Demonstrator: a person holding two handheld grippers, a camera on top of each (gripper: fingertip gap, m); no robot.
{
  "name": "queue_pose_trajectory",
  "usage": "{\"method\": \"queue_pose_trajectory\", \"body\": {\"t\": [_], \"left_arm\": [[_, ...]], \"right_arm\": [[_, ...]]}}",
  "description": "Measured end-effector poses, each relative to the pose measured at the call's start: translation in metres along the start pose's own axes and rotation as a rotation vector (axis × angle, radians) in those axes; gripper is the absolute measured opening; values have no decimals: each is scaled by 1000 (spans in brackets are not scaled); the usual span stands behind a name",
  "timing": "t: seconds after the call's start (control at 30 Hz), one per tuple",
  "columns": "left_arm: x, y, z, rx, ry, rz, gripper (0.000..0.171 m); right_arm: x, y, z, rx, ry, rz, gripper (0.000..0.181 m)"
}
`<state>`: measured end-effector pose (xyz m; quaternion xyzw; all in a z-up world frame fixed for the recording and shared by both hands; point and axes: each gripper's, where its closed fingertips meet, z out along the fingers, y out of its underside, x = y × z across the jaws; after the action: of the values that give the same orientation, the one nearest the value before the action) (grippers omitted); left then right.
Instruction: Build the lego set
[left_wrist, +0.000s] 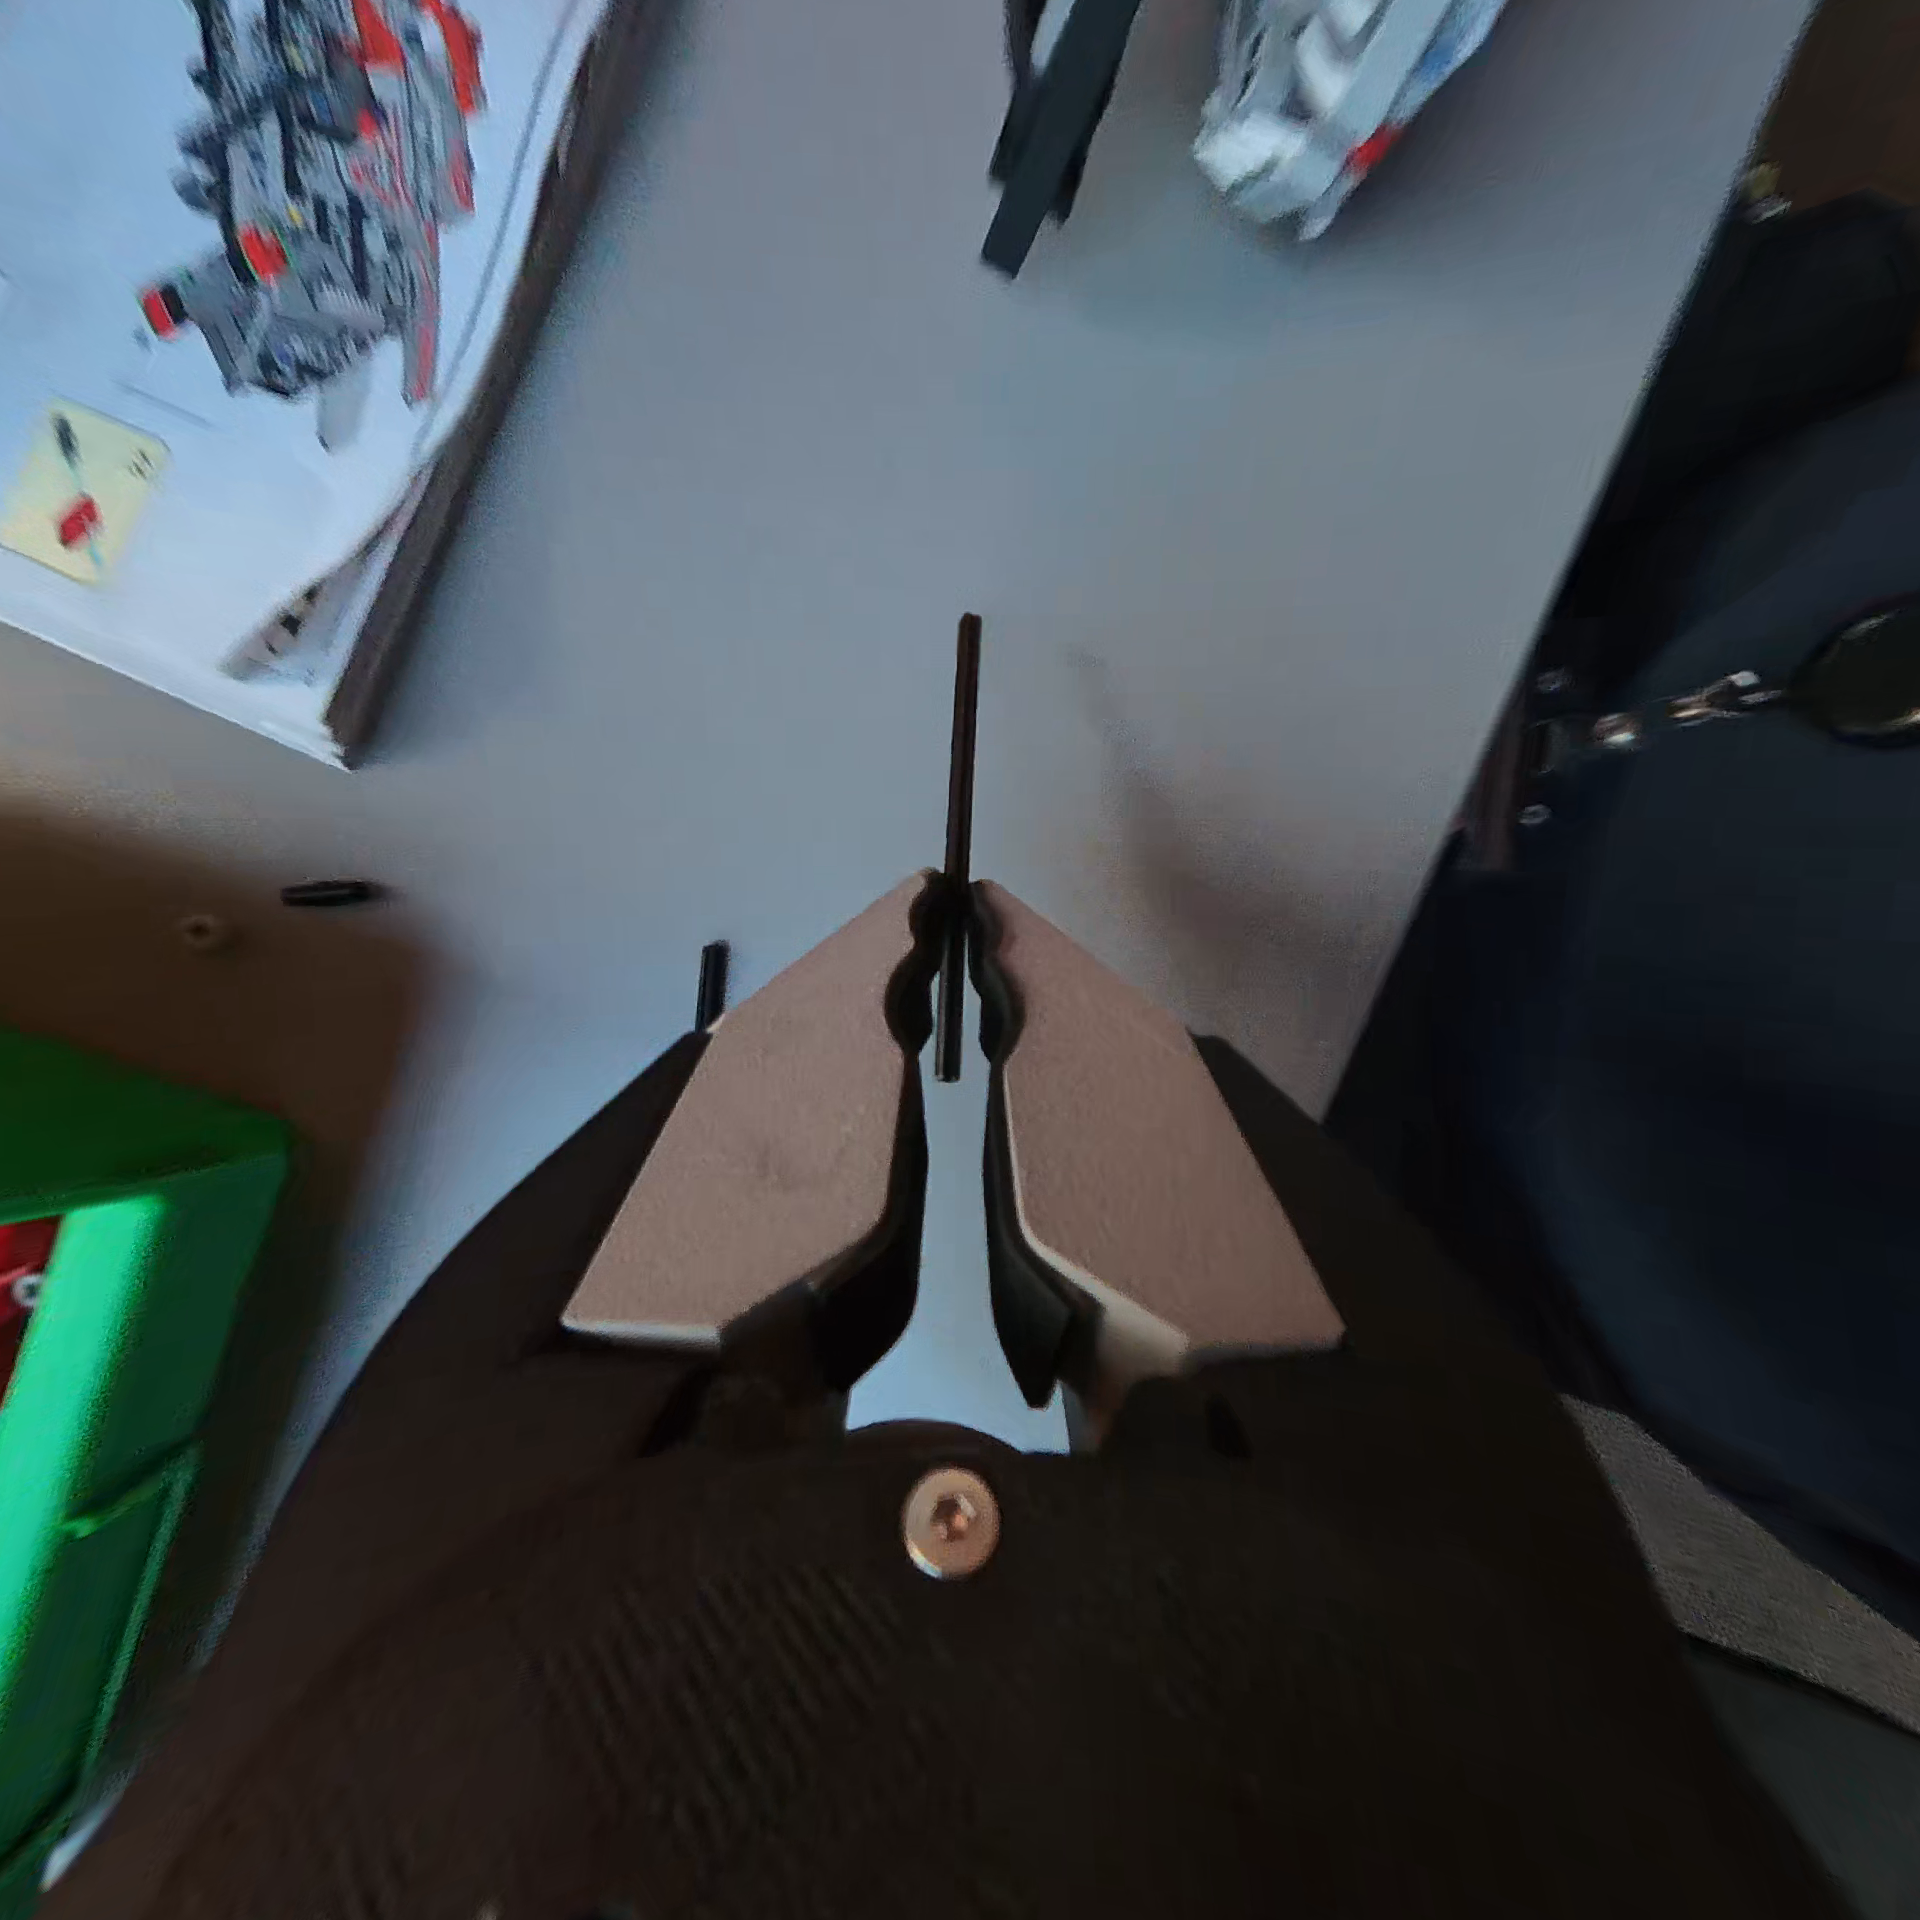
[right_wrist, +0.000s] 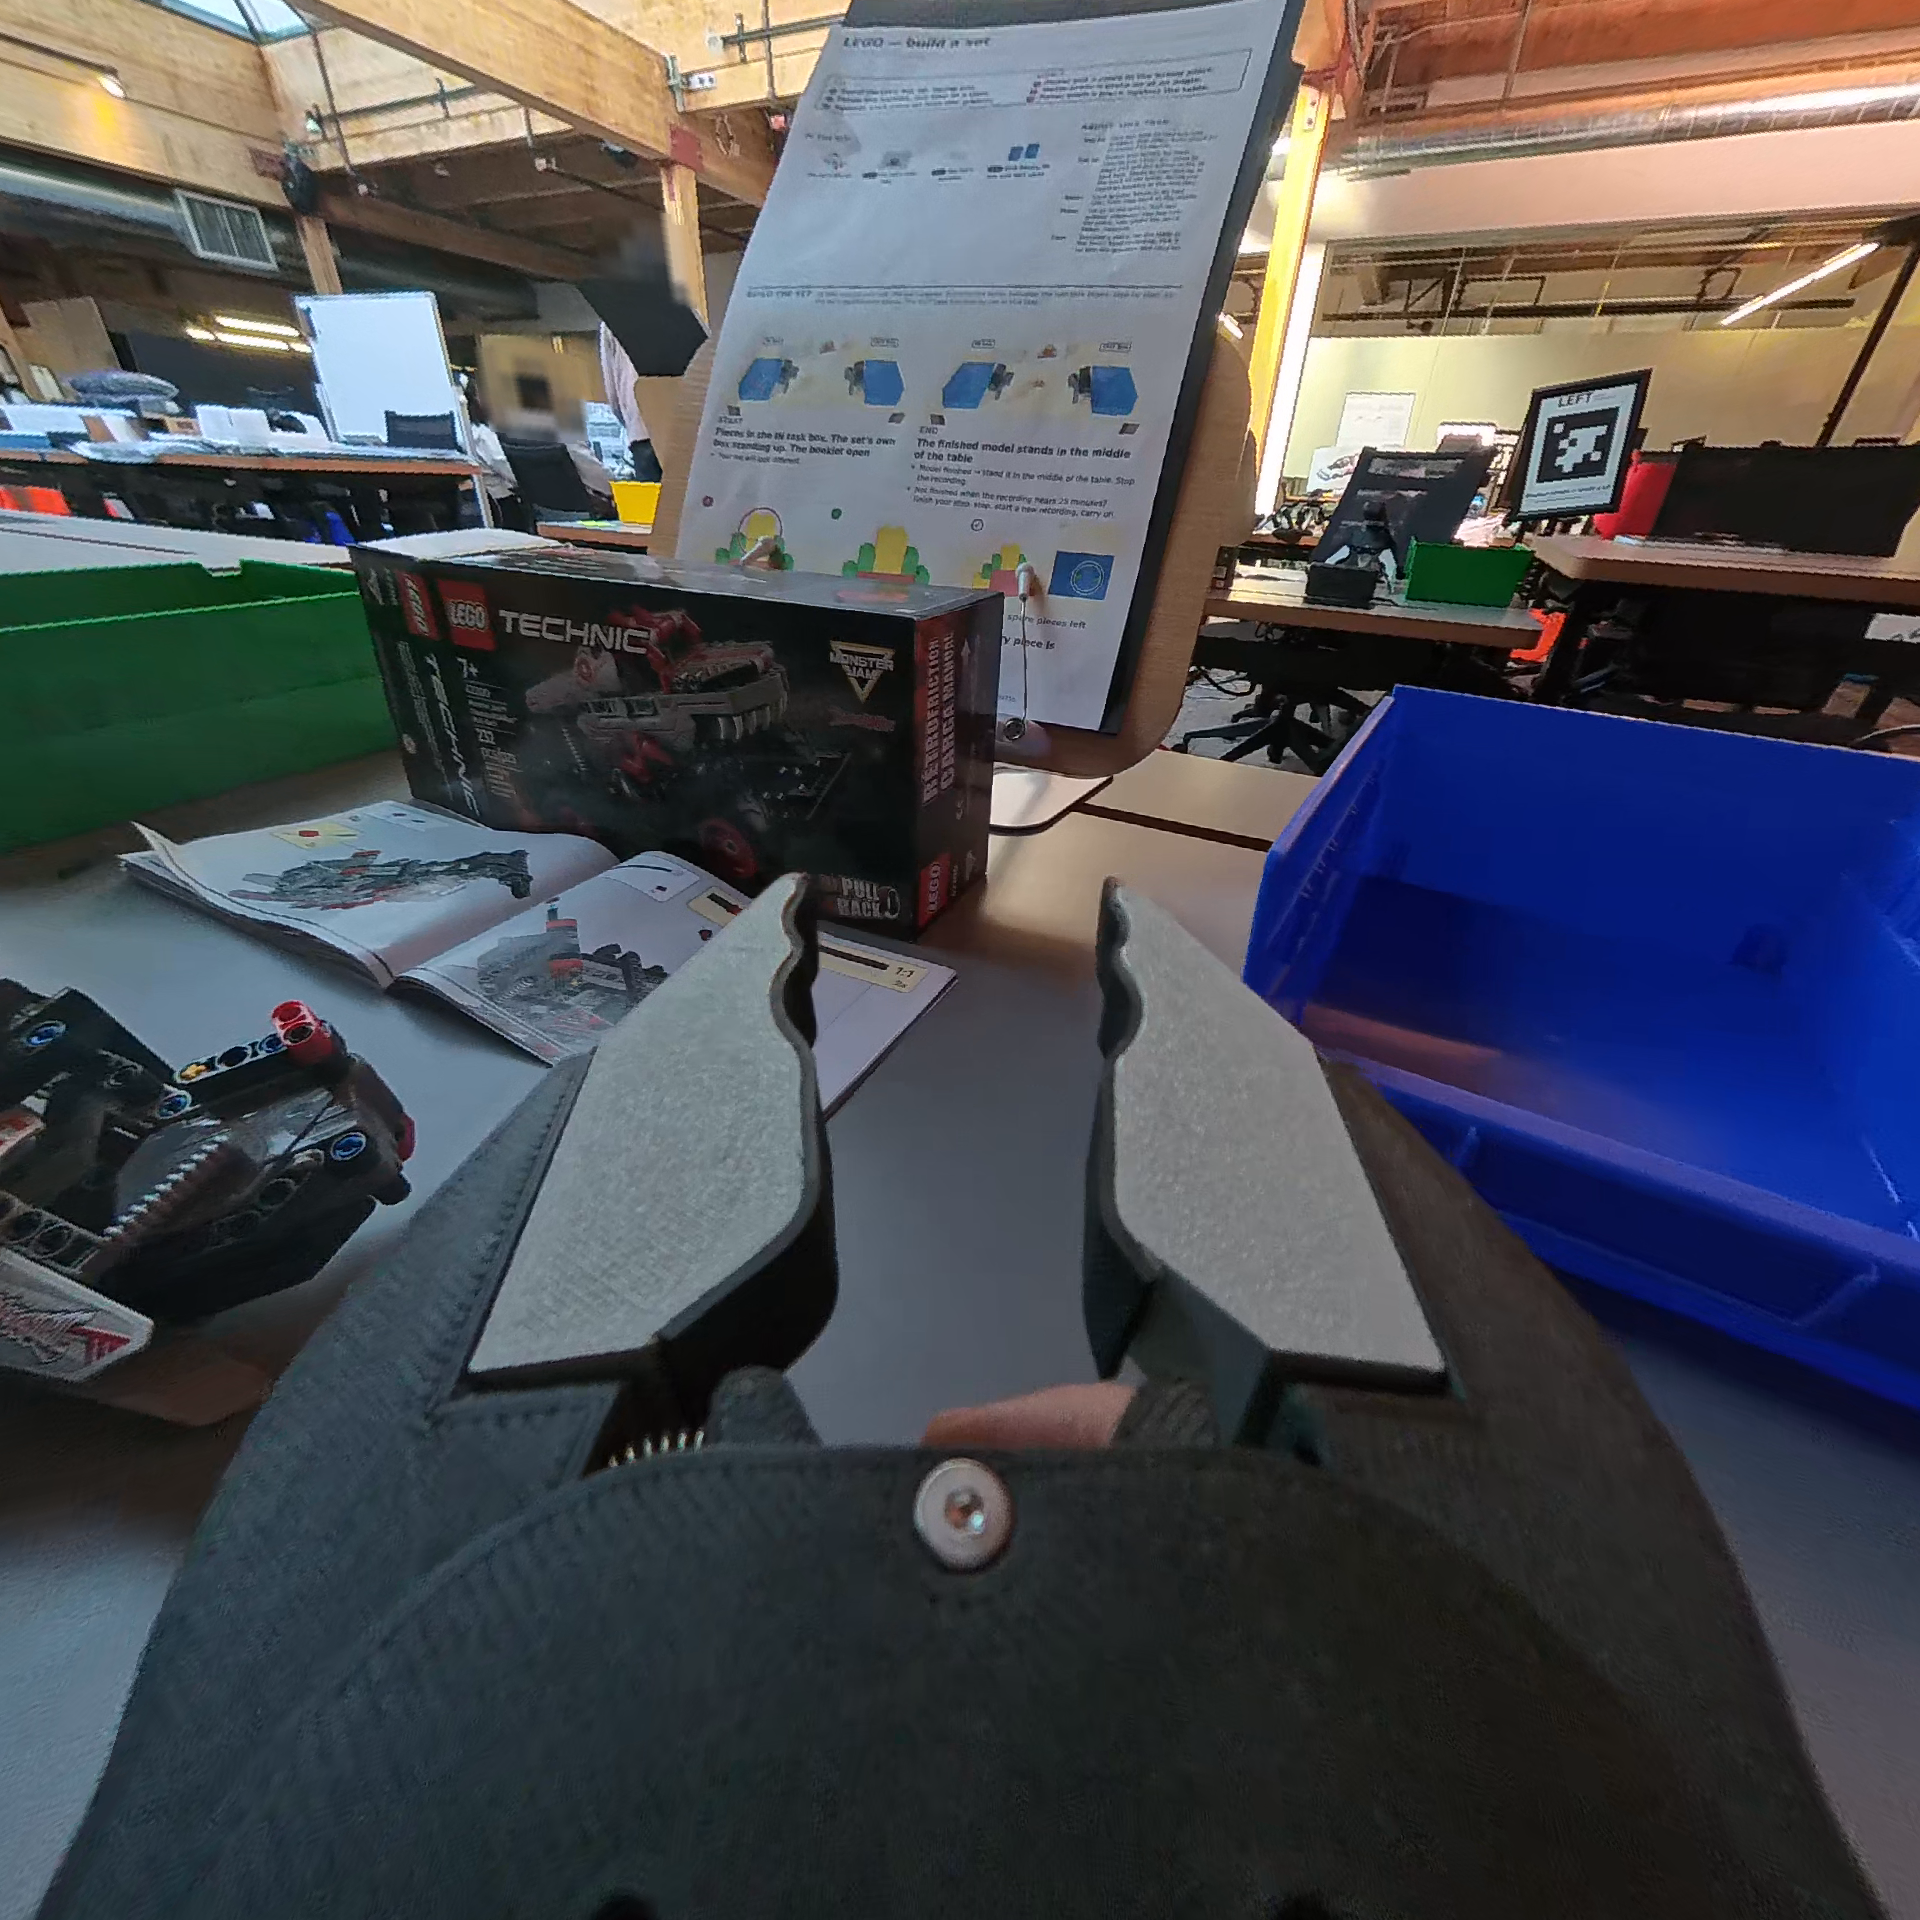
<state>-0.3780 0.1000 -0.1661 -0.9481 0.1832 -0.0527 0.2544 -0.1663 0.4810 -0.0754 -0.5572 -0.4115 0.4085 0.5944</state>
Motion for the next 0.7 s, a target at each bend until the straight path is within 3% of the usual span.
{"method": "queue_pose_trajectory", "body": {"t": [0.1,0.27,0.53,0.7], "left_arm": [[2,13,24,-50,-2,-16,0],[0,2,30,29,7,-105,1],[-15,-3,6,160,-14,-210,11],[-41,27,-17,135,-87,-301,13]], "right_arm": [[-2,3,2,-17,-14,4,50],[-10,9,7,-49,-51,0,51],[-17,15,11,-81,-85,-8,52],[-22,20,14,-105,-107,-21,51]]}}
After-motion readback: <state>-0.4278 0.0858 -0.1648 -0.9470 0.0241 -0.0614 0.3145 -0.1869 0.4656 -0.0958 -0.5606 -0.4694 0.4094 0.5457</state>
